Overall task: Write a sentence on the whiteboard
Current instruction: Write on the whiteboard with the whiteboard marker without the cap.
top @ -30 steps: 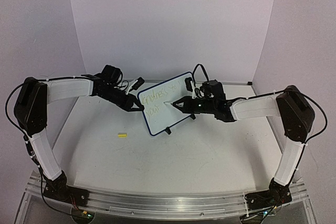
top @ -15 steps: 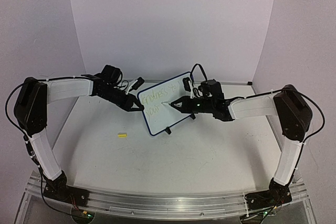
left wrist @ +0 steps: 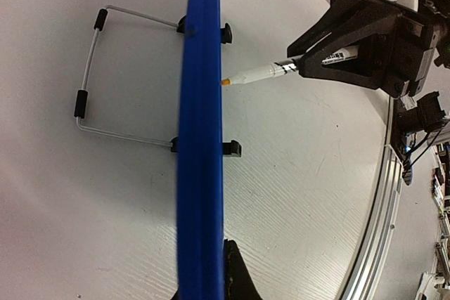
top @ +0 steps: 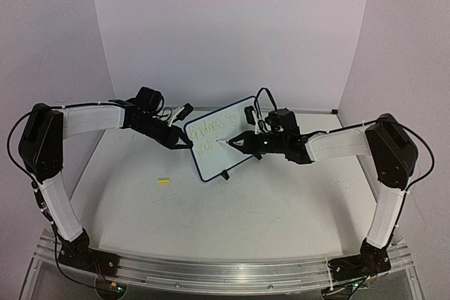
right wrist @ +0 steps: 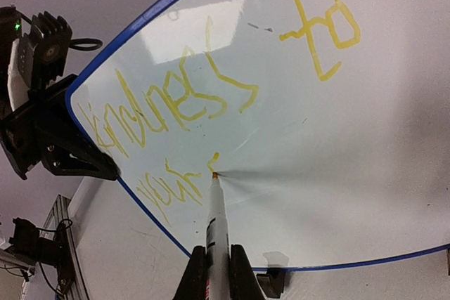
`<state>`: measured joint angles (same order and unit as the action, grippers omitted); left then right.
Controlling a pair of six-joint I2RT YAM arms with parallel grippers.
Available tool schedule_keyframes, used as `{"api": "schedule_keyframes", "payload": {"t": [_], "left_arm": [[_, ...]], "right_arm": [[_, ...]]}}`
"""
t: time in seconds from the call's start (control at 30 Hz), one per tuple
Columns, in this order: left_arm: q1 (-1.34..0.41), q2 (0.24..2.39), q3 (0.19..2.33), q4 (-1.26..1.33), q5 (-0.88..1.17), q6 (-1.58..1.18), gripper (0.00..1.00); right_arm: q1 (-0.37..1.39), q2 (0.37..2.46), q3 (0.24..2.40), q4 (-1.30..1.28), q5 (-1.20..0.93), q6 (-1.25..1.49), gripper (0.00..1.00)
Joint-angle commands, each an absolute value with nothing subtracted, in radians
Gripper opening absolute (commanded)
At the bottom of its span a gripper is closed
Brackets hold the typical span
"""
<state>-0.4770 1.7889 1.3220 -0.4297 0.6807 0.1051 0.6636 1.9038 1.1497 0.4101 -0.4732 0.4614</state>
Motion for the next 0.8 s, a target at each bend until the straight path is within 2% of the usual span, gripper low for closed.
{"api": "schedule_keyframes", "payload": {"t": [0.0, 0.37, 0.77], "left_arm": [[-0.480, 1.792, 1.373, -0.439, 0.680, 0.126, 0.00], [-0.480, 1.790, 1.373, -0.440, 0.678, 0.127, 0.00], [-0.480, 1.792, 1.373, -0.439, 0.678, 0.126, 0.00]], "right_arm": [[0.666, 1.887, 1.133, 0.418, -0.412, 0.456, 0.00], [0.666, 1.868, 1.115, 0.402, -0.350, 0.456, 0.00], [0.691, 1.894, 1.141, 0.359, -0.415, 0.410, 0.00]]}}
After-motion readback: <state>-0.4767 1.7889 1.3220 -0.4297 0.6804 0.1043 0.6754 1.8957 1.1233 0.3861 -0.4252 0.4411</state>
